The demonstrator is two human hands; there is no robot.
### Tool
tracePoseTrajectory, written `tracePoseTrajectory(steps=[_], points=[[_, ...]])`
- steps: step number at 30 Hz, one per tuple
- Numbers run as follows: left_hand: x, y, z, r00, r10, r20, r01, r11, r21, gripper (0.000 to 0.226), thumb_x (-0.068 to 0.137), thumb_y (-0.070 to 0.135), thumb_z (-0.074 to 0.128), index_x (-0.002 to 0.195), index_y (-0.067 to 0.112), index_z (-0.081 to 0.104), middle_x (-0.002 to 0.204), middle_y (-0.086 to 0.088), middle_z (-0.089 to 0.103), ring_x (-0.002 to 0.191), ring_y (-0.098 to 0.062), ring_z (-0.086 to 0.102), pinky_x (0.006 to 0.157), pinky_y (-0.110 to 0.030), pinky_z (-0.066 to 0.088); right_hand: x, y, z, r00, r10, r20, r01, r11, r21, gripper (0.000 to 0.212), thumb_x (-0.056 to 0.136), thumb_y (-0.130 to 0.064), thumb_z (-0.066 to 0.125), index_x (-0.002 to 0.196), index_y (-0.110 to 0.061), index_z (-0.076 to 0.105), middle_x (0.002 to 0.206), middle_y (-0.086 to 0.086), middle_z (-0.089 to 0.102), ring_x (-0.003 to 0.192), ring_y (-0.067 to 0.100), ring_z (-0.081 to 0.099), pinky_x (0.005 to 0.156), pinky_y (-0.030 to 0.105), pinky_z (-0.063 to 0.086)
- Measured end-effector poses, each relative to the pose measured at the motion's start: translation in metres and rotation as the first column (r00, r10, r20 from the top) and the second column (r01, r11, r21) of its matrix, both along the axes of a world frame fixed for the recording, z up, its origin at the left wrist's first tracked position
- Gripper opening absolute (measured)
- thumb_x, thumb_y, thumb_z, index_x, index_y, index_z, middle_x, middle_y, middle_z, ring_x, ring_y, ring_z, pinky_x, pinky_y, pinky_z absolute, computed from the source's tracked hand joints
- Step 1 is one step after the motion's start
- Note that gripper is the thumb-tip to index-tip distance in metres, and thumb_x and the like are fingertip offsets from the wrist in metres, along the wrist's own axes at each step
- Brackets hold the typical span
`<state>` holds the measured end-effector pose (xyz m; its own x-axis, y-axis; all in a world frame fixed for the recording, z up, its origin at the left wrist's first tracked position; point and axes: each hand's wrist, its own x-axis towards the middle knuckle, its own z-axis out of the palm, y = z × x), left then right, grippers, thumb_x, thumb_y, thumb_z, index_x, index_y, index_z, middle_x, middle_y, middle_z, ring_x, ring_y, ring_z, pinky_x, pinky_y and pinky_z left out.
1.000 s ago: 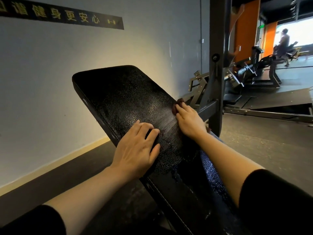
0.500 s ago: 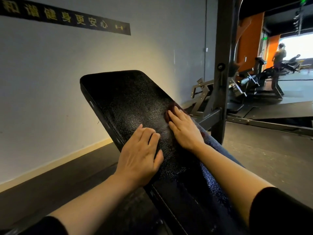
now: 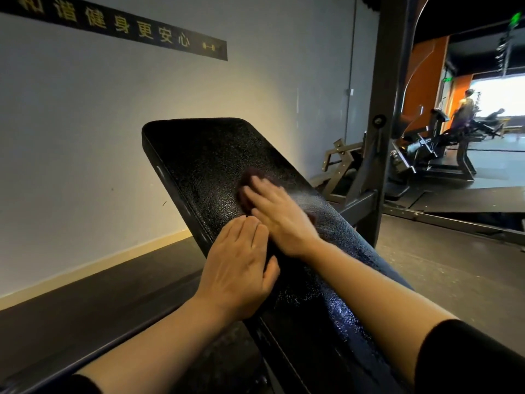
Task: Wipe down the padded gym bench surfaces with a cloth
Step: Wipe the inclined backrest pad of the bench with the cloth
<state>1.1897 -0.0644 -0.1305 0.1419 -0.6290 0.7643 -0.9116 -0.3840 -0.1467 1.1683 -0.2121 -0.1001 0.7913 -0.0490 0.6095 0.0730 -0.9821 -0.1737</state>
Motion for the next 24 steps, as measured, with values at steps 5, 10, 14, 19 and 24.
tracePoseTrajectory(steps=[5, 10, 14, 19, 24], points=[[0.001, 0.003, 0.000, 1.000, -0.013, 0.015, 0.013, 1.000, -0.005, 0.018, 0.081, 0.030, 0.047, 0.085, 0.012, 0.046, 0.090, -0.005, 0.048, 0.085, -0.022, 0.041, 0.084, -0.031, 0.033, -0.002, -0.037, -0.002, 1.000, 0.011, -0.027, -0.011, 1.000, -0.024, 0.051, 0.100, -0.035, 0.031, 0.149, -0.025, 0.027, 0.159, -0.001, 0.012, 0.147, 0.016, 0.006, 0.120, 0.031, 0.001], [-0.002, 0.001, 0.000, 1.000, 0.011, -0.026, -0.011, 1.000, -0.016, 0.016, 0.081, 0.028, 0.047, 0.085, 0.013, 0.047, 0.090, -0.005, 0.049, 0.086, -0.022, 0.043, 0.087, -0.033, 0.035, 0.019, -0.022, 0.009, 0.968, -0.251, 0.025, 0.248, 0.965, 0.088, 0.047, 0.102, -0.027, 0.036, 0.149, -0.025, 0.029, 0.159, -0.001, 0.015, 0.147, 0.018, 0.009, 0.119, 0.037, 0.002], [-0.001, 0.003, -0.001, 0.999, -0.006, -0.050, 0.006, 1.000, -0.010, 0.017, 0.082, 0.028, 0.046, 0.086, 0.012, 0.050, 0.092, -0.005, 0.050, 0.087, -0.023, 0.045, 0.087, -0.034, 0.037, 0.020, -0.004, 0.011, 0.997, 0.078, -0.002, -0.077, 0.993, -0.095, 0.048, 0.101, -0.021, 0.040, 0.148, -0.025, 0.030, 0.158, -0.003, 0.018, 0.146, 0.015, 0.008, 0.117, 0.034, 0.000], [0.002, 0.003, -0.004, 0.999, -0.042, 0.011, 0.041, 0.997, 0.066, 0.035, 0.088, 0.031, 0.046, 0.109, 0.012, 0.066, 0.109, -0.006, 0.061, 0.103, -0.025, 0.054, 0.100, -0.035, 0.038, 0.009, -0.065, 0.009, 0.969, -0.247, -0.025, 0.247, 0.947, 0.205, 0.046, 0.102, -0.023, 0.037, 0.148, -0.023, 0.031, 0.159, 0.001, 0.015, 0.147, 0.020, 0.012, 0.118, 0.032, 0.004], [0.003, 0.000, -0.004, 0.998, -0.063, -0.002, 0.063, 0.994, 0.093, 0.032, 0.086, 0.030, 0.047, 0.100, 0.014, 0.070, 0.106, -0.004, 0.064, 0.101, -0.024, 0.057, 0.103, -0.035, 0.038, 0.004, -0.011, 0.003, 0.997, -0.055, 0.063, 0.052, 0.997, 0.054, 0.044, 0.101, -0.021, 0.041, 0.144, -0.019, 0.038, 0.156, 0.002, 0.024, 0.144, 0.013, 0.014, 0.111, 0.015, -0.002]])
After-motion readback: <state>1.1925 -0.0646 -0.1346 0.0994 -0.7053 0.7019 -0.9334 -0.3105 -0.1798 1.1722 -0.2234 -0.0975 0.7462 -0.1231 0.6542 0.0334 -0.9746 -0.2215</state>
